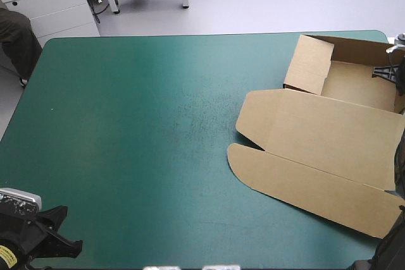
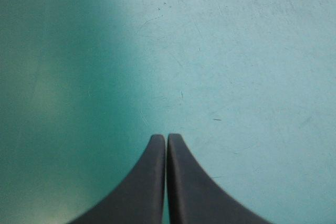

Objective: Fold the box

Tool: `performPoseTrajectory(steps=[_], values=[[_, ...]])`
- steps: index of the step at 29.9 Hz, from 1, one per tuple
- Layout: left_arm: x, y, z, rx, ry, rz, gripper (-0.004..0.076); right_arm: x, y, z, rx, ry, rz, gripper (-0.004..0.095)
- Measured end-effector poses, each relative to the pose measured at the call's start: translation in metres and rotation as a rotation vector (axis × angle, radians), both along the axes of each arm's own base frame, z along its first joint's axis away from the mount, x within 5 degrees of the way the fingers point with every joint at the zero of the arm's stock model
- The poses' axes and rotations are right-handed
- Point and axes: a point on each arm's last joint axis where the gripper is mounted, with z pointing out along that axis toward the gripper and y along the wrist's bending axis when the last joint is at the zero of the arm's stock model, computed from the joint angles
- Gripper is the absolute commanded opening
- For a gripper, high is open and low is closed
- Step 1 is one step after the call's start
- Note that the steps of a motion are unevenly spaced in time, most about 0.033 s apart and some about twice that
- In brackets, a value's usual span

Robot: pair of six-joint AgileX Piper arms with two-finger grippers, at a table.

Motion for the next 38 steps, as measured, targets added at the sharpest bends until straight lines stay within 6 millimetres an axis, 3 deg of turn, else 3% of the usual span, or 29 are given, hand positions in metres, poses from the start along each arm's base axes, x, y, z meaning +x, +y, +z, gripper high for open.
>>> performPoseTrajectory(steps=[7,10,14,16,20,28,30,34,38], values=[[-0.001,-0.003,0.000,-0.036,0.013,-0.021,-0.0010,0.005,-0.022,-0.033,0.067,0.054,-0.061,0.0020],[-0.001,-0.004,0.000,-0.041,0.014,-0.024,-0.0010,0.005,-0.023,-0.036,0.071,0.058,-0.067,0.0137],[-0.002,-0.005,0.000,-0.047,0.017,-0.027,-0.0010,0.006,-0.024,-0.036,0.063,0.056,-0.074,0.0387],[-0.001,-0.005,0.000,-0.048,0.015,-0.027,-0.0010,0.006,-0.025,-0.036,0.067,0.050,-0.097,0.0439],[-0.001,-0.005,0.000,-0.048,0.014,-0.027,-0.0010,0.006,-0.025,-0.036,0.063,0.047,-0.094,0.0445],[-0.001,-0.005,0.000,-0.051,0.011,-0.026,-0.0010,0.002,-0.023,-0.010,0.029,-0.009,-0.066,0.0456],[-0.001,-0.005,0.001,-0.051,0.009,-0.026,-0.0010,0.002,-0.023,-0.005,0.023,-0.023,-0.061,0.0523],[0.000,-0.005,0.002,-0.058,-0.007,-0.026,-0.0010,0.002,-0.022,-0.004,0.032,-0.028,-0.038,0.0752],[0.001,-0.005,0.003,-0.062,-0.019,-0.026,-0.0010,0.001,-0.018,0.003,0.057,-0.055,-0.036,0.0786]])
